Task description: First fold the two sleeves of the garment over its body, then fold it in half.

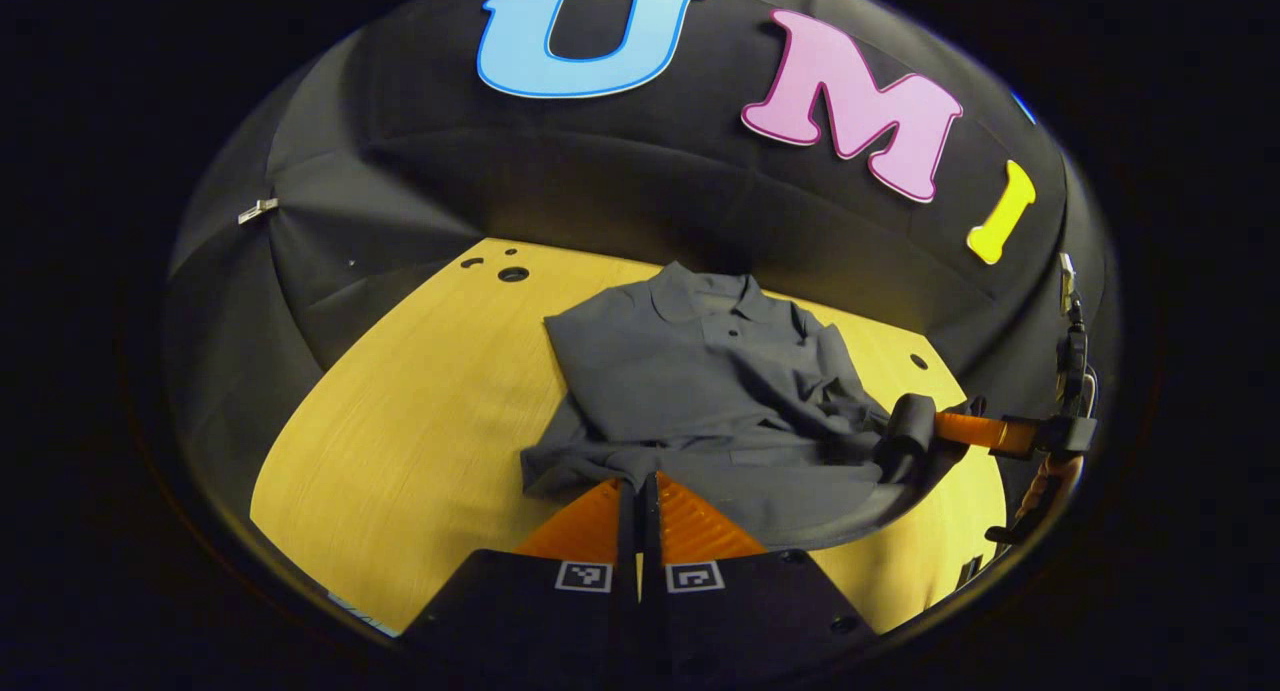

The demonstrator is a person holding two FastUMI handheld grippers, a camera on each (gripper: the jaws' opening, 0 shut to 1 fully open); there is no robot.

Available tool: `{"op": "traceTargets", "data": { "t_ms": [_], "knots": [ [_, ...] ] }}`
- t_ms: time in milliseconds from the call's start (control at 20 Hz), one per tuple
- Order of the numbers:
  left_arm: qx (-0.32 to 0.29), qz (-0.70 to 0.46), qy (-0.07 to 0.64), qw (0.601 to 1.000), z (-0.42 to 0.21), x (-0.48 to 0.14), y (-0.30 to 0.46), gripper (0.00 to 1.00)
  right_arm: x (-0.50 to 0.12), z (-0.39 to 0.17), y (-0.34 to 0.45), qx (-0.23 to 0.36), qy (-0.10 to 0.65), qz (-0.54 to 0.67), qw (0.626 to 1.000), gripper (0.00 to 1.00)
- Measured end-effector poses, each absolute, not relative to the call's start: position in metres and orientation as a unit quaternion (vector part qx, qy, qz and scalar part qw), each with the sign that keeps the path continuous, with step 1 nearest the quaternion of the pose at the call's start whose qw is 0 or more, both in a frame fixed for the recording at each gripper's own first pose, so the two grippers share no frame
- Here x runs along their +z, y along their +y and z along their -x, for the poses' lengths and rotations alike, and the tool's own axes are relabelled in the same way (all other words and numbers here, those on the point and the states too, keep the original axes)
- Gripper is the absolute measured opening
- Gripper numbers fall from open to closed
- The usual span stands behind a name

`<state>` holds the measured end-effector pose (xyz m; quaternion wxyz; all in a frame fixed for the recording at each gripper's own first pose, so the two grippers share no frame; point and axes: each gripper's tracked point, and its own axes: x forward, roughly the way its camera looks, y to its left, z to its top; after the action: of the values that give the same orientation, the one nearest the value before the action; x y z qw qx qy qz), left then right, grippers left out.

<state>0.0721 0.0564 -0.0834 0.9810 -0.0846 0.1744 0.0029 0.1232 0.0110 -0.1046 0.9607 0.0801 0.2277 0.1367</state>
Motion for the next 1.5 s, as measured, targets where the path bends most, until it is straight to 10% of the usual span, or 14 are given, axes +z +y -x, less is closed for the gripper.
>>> {"op": "traceTargets", "data": {
  "t_ms": [800,1500],
  "knots": [
    [0.015,0.113,0.090,0.989,-0.221,0.020,0.077,0.05,-0.012,-0.265,0.040,0.144,0.122,-0.042,0.981,0.05],
    [0.019,0.162,0.115,0.980,-0.380,-0.028,0.094,0.05,-0.071,-0.395,0.043,0.099,0.140,-0.053,0.984,0.05]
  ]
}}
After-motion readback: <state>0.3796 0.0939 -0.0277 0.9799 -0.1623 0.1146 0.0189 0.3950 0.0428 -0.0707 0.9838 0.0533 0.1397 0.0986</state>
